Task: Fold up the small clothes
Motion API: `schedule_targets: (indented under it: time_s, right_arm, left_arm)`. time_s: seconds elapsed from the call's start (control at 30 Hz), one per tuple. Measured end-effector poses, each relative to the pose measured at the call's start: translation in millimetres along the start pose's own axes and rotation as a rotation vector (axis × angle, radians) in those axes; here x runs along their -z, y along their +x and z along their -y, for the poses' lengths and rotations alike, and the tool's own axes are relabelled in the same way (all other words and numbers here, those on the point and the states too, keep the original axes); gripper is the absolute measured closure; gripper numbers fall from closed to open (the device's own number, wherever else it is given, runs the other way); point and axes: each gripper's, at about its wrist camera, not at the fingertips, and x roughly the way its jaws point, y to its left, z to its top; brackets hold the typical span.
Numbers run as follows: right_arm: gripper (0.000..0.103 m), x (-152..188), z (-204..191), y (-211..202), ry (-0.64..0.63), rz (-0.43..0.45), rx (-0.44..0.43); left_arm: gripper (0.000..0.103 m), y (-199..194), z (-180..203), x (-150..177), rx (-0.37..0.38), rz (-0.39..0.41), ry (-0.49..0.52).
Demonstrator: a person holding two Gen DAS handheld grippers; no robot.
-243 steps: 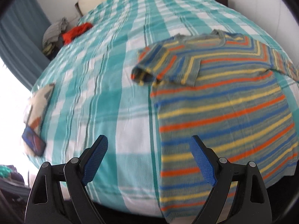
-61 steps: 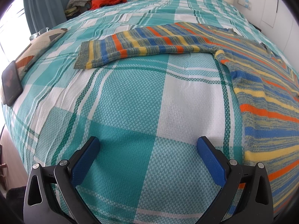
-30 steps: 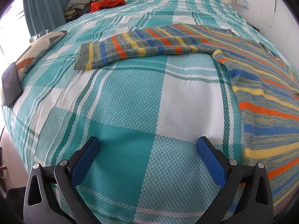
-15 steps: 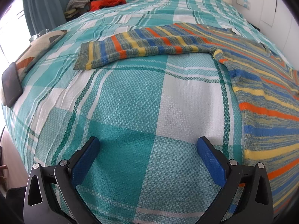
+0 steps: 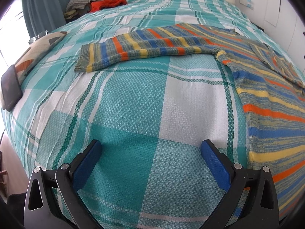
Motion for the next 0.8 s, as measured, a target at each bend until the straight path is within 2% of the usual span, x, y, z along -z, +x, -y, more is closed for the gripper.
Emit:
schedule_targets:
  time_s: [0.07,0.1,0.2,0.3,0.33,0.37,0.4,0.43,0.47,0.53,0.6,0.7,0.77,0.8]
  right_arm:
    - [0.028,3,26,-8,0.028,-0.005,0.091]
    - [0.028,5,37,-13,0.017,0.009,0.17]
    - [0.03,10,57,-16,-0.102,-0.017,0.388]
    - [0.039,19,74,-4,-0.153,-0.086,0.439]
    - [0.058,22,80,3,-0.156,-0.118,0.44]
    - [0.094,26,85,13,-0.165,-0.177,0.446]
    - [0.095,29,87,20,-0.217,-0.203,0.498]
    - [0.095,31,88,19,-0.266,-0.169,0.541]
    - [0.095,30,94,14,-0.248,-0.136,0.568]
    - [0.096,28,104,10,-0.185,-0.107,0.557]
    - [0.093,29,97,12,-0.221,-0.115,0.58]
    - [0.076,21,85,7,-0.255,-0.146,0.544]
    - [0.051,6,78,-5,-0.248,-0.094,0.497]
    - [0.048,-4,77,-9,-0.233,-0.066,0.479]
  left_arm:
    - [0.0,0,1,0,-0.002,0.004,0.001]
    - [0.0,0,1,1,-0.003,0.007,0.001]
    - [0.0,-1,2,2,-0.009,0.013,0.001]
    - [0.0,-1,3,2,-0.016,0.016,-0.001]
    - [0.0,-1,3,2,-0.017,0.016,-0.001]
    - [0.0,-1,3,2,-0.018,0.017,-0.002]
    - [0.0,-1,4,2,-0.018,0.019,-0.002]
    - [0.0,-1,3,2,-0.017,0.02,-0.003]
    - [0.0,-1,3,3,-0.017,0.021,-0.004]
    - [0.0,-1,4,2,-0.019,0.022,-0.001]
    - [0.0,-1,4,2,-0.018,0.021,0.0]
    - [0.0,-1,4,2,-0.019,0.02,-0.001]
    - [0.0,-1,4,2,-0.02,0.021,-0.001]
    - [0.0,-1,4,2,-0.022,0.022,0.0]
